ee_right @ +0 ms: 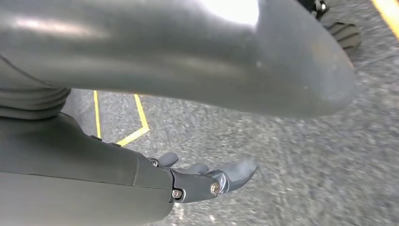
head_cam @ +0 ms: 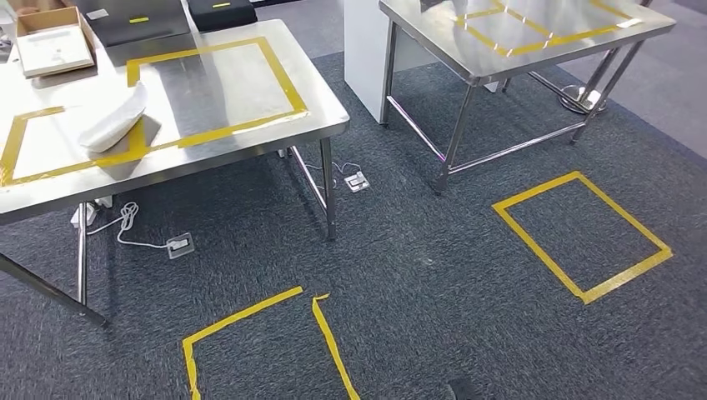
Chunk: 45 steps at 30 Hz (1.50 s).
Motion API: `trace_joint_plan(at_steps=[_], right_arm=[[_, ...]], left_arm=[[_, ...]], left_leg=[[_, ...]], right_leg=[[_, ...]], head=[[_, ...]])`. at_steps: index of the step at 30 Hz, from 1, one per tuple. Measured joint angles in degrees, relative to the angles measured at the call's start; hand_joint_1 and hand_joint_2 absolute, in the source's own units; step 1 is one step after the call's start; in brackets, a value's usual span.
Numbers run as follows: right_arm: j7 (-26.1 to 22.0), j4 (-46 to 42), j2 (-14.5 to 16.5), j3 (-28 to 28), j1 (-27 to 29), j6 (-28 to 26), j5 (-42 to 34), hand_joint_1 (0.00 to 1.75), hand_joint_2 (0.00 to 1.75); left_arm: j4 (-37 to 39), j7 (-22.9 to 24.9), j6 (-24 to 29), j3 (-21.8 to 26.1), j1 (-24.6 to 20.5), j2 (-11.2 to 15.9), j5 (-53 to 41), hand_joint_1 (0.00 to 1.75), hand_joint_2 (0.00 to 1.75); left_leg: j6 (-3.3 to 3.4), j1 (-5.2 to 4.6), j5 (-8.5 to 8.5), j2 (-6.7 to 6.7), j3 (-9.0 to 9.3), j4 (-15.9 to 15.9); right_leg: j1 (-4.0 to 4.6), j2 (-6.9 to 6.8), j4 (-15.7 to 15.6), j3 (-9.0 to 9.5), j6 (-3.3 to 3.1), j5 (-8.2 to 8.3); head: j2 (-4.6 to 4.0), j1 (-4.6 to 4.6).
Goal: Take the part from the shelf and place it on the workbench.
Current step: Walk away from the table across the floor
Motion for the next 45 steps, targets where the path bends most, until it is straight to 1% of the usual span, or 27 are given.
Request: trace_joint_plan(at_steps=[1, 2, 4, 6, 8, 10, 12, 13, 16, 17, 18, 19, 21, 23, 24, 26, 28, 30, 32, 33, 34, 36, 38, 40, 42, 43, 45], right_arm=[[0.0, 0.0, -0.1, 0.0, 0.0, 0.0, 0.0, 0.00, 0.00], [0.0, 0.0, -0.2, 0.0, 0.0, 0.0, 0.1, 0.00, 0.00], [0.0, 0.0, -0.4, 0.0, 0.0, 0.0, 0.2, 0.00, 0.00], [0.0, 0.0, -0.6, 0.0, -0.1, 0.0, 0.2, 0.00, 0.00], [0.0, 0.0, -0.8, 0.0, -0.2, 0.0, 0.2, 0.00, 0.00], [0.0, 0.0, -0.9, 0.0, -0.4, 0.0, 0.2, 0.00, 0.00], [0.0, 0.0, -0.8, 0.0, -0.4, 0.0, 0.2, 0.00, 0.00], [0.0, 0.0, -0.8, 0.0, -0.5, 0.0, 0.2, 0.00, 0.00], [0.0, 0.0, -0.9, 0.0, -0.4, 0.0, 0.2, 0.00, 0.00], [0.0, 0.0, -0.9, 0.0, -0.4, 0.0, 0.2, 0.00, 0.00], [0.0, 0.0, -0.9, 0.0, -0.3, 0.0, 0.2, 0.00, 0.00], [-0.2, 0.0, -0.9, 0.0, -0.3, 0.0, 0.2, 0.00, 0.00], [-0.9, 0.0, -0.8, 0.0, -0.4, 0.1, 0.3, 0.00, 0.00], [-1.8, 0.0, -0.8, 0.0, -0.6, 0.1, 0.3, 0.00, 0.00], [-2.1, 0.0, -0.7, 0.0, -0.8, 0.1, 0.2, 0.00, 0.00], [-2.4, 0.0, -0.6, 0.0, -0.9, -0.1, 0.0, 0.00, 0.00], [-2.1, 0.0, -0.4, 0.0, -1.0, -0.4, -0.2, 0.00, 0.00], [-1.2, 0.0, 0.0, 0.0, -0.9, -1.1, -0.4, 0.00, 0.00], [0.1, 0.0, 0.2, 0.0, -1.0, -1.7, -0.6, 0.00, 0.00], [0.7, 0.0, 0.3, 0.0, -1.0, -1.9, -0.6, 0.00, 0.00], [1.3, 0.0, 0.3, 0.0, -1.0, -2.1, -0.6, 0.00, 0.00], [1.7, 0.0, 0.2, 0.0, -0.9, -2.0, -0.4, 0.00, 0.87], [1.6, 0.0, 0.1, 0.0, -1.0, -1.7, -0.1, 0.00, 1.75], [1.1, -0.1, 0.0, 0.0, -1.1, -1.5, 0.1, 0.00, 1.75], [0.9, -0.1, 0.0, 0.0, -1.1, -1.5, 0.4, 0.00, 1.75], [0.9, -0.1, 0.0, 0.0, -1.2, -1.6, 0.4, 0.00, 1.75], [1.3, -0.1, 0.0, 0.0, -1.4, -1.9, 0.4, 0.00, 1.75]], left_arm=[[1.0, -0.1, -0.2, 0.8, -0.1, -0.2, -0.1, 0.00, 0.00], [1.8, 0.0, -0.3, 1.5, -0.2, -0.4, -0.2, 0.00, 0.00], [3.1, 0.0, -0.3, 2.7, -0.3, -0.5, -0.3, 0.00, 0.00], [4.0, 0.0, -0.4, 3.4, -0.5, -0.7, -0.3, 0.00, 0.00], [4.7, 0.0, -0.4, 3.9, -0.6, -1.0, -0.3, 0.00, 0.00], [5.2, 0.0, -0.4, 4.3, -0.8, -1.1, -0.4, 0.00, 0.00], [5.7, 0.0, -0.4, 4.6, -1.0, -1.2, -0.4, 0.00, 0.00], [5.9, 0.0, -0.4, 4.6, -0.9, -1.2, -0.4, 0.00, 0.00], [6.2, 0.0, -0.5, 4.9, -1.0, -1.2, -0.4, 0.00, 0.00], [6.3, 0.0, -0.5, 5.0, -1.0, -1.2, -0.5, 0.00, 0.00], [6.3, -0.2, -0.5, 5.0, -1.1, -1.1, -0.7, 0.00, 0.00], [6.3, -1.0, -0.8, 4.9, -1.1, -1.1, -1.7, 0.00, 0.00], [6.4, -4.2, -2.0, 3.9, -1.3, -0.7, -5.8, 0.00, 0.00], [6.4, -7.7, -3.2, 1.6, -2.0, -0.1, -11.3, 0.00, 0.00], [6.4, -8.7, -3.5, 0.3, -2.4, 0.2, -13.5, 0.00, 0.00], [6.4, -8.9, -3.9, -2.2, -3.2, 0.6, -17.0, 0.00, 0.00], [6.5, -7.9, -4.0, -4.6, -3.8, 0.8, -19.3, 0.00, 0.00], [6.5, -6.7, -4.0, -6.4, -4.1, 0.9, -20.2, 0.00, 0.00], [6.6, -5.2, -4.1, -7.4, -3.9, 0.8, -20.1, 0.00, 0.00], [6.7, -4.4, -4.1, -7.7, -3.7, 0.7, -20.0, 0.00, 0.00], [6.8, -3.6, -4.1, -7.9, -3.5, 0.7, -19.8, 0.00, 0.00], [7.0, -3.1, -4.3, -8.0, -3.0, 0.7, -19.7, 0.00, 0.00], [7.0, -3.5, -4.5, -8.2, -2.7, 0.6, -19.7, 0.00, 0.00], [7.0, -4.5, -4.9, -8.5, -2.7, 0.6, -20.1, 0.00, 0.00], [7.0, -5.3, -5.2, -9.0, -2.6, 0.7, -20.9, 0.00, 0.00], [7.0, -5.5, -5.3, -9.3, -2.6, 0.7, -21.3, 0.00, 0.00], [7.1, -5.5, -5.3, -9.7, -2.5, 0.6, -21.6, 0.00, 0.00]], left_leg=[[0.18, -0.17, 0.64, 0.06, -0.85, 0.1], [0.30, -0.37, 1.28, 0.14, -1.69, 0.2], [0.41, -0.76, 2.47, 0.26, -3.40, 0.6], [0.35, -0.96, 3.43, 0.26, -4.88, 1.2], [0.02, -1.08, 4.28, 0.28, -5.61, 1.5], [-0.57, -1.02, 5.27, 0.31, -5.76, 1.2], [-1.19, -0.98, 5.36, 0.17, -6.09, 1.2], [-1.55, -0.96, 3.98, 0.04, -6.54, 2.1], [-2.86, -0.31, -4.00, -0.16, -8.75, 10.6], [-3.26, -0.01, -5.46, -0.15, -9.16, 13.9], [-3.62, 0.27, -5.52, -0.14, -8.98, 16.0], [-3.96, 0.56, -4.27, -0.14, -7.91, 16.3], [-4.59, 1.18, -1.15, -0.14, -3.01, 11.0], [-4.63, 1.28, -1.36, -0.29, 2.63, 2.8], [-4.32, 1.17, -2.09, -0.37, 3.95, 0.2], [-3.13, 0.86, -2.26, -0.35, 3.63, -1.0], [-1.90, 0.78, -1.30, -0.08, 2.37, -0.8], [-0.95, 0.69, -0.23, 0.17, 1.12, -0.7], [-0.57, 0.38, 0.79, 0.32, -0.38, -0.4], [-0.48, 0.21, 1.29, 0.40, -1.24, -0.1], [-0.44, 0.05, 1.76, 0.46, -2.11, 0.2], [-0.47, -0.17, 2.55, 0.51, -3.65, 0.9], [-0.80, -0.36, 3.33, 0.52, -4.76, 1.3], [-1.41, -0.36, 4.28, 0.53, -5.24, 1.3], [-2.05, -0.32, 4.91, 0.45, -5.40, 1.1], [-2.36, -0.31, 4.09, 0.34, -5.68, 1.6], [-3.00, -0.09, -0.41, 0.13, -6.96, 5.6]], right_leg=[[0.09, 0.00, 3.9, -0.78, 0.01, -2.55], [0.22, 0.00, 6.9, -1.05, -0.07, -3.77], [0.55, 0.01, 7.7, 1.15, -0.59, -2.30], [1.16, 0.06, 0.8, 7.06, -1.69, 0.03], [1.69, 0.08, -7.0, 12.16, -2.68, -0.39], [1.92, 0.04, -9.8, 13.29, -3.19, -0.74], [1.55, -0.16, -10.4, 12.60, -3.79, 0.56], [1.30, -0.27, -10.7, 12.10, -4.11, 1.35], [0.84, -0.54, -11.0, 9.81, -4.30, 3.45], [0.71, -0.65, -10.9, 8.95, -4.12, 4.09], [0.56, -0.74, -10.7, 8.06, -3.90, 4.71], [0.36, -0.82, -10.5, 7.18, -3.63, 5.31], [-0.01, -0.88, -9.8, 5.51, -2.91, 6.33], [-0.13, -0.97, -9.2, 4.28, -2.08, 7.27], [-0.07, -1.01, -9.1, 3.90, -1.71, 7.81], [-0.18, -0.97, -9.3, 3.40, -1.02, 8.99], [-0.43, -0.75, -8.3, 2.59, -0.36, 7.74], [-0.45, -0.58, -3.3, 0.97, -0.02, 2.58], [-0.22, -0.51, 4.2, -0.64, -0.03, -2.27], [-0.06, -0.48, 6.7, -0.68, -0.18, -2.87], [0.13, -0.46, 7.4, 0.15, -0.43, -2.21], [0.61, -0.35, 2.7, 4.73, -1.25, 0.69], [1.13, -0.18, -5.2, 10.06, -2.23, 0.95], [1.52, -0.11, -9.2, 12.06, -2.76, 0.04], [1.37, -0.30, -9.8, 11.54, -3.12, 0.87], [1.17, -0.44, -10.1, 11.10, -3.47, 1.47], [0.85, -0.70, -10.4, 9.91, -3.98, 2.75]], head=[[0.00, 0.13], [0.00, 0.21], [0.00, 0.28], [0.00, 0.61], [0.00, 0.92], [0.00, 1.37], [0.00, 1.87], [0.00, 1.96], [0.00, 1.90], [0.00, 1.90], [0.00, 1.91], [0.00, 1.93], [0.00, 1.99], [0.00, 2.17], [0.00, 2.34], [0.00, 3.03], [0.00, 3.65], [0.00, 3.90], [0.00, 4.14], [0.00, 4.27], [0.00, 4.49], [0.00, 5.25], [0.01, 5.95], [0.01, 6.22], [0.02, 6.31], [0.02, 6.21], [0.01, 5.60]])
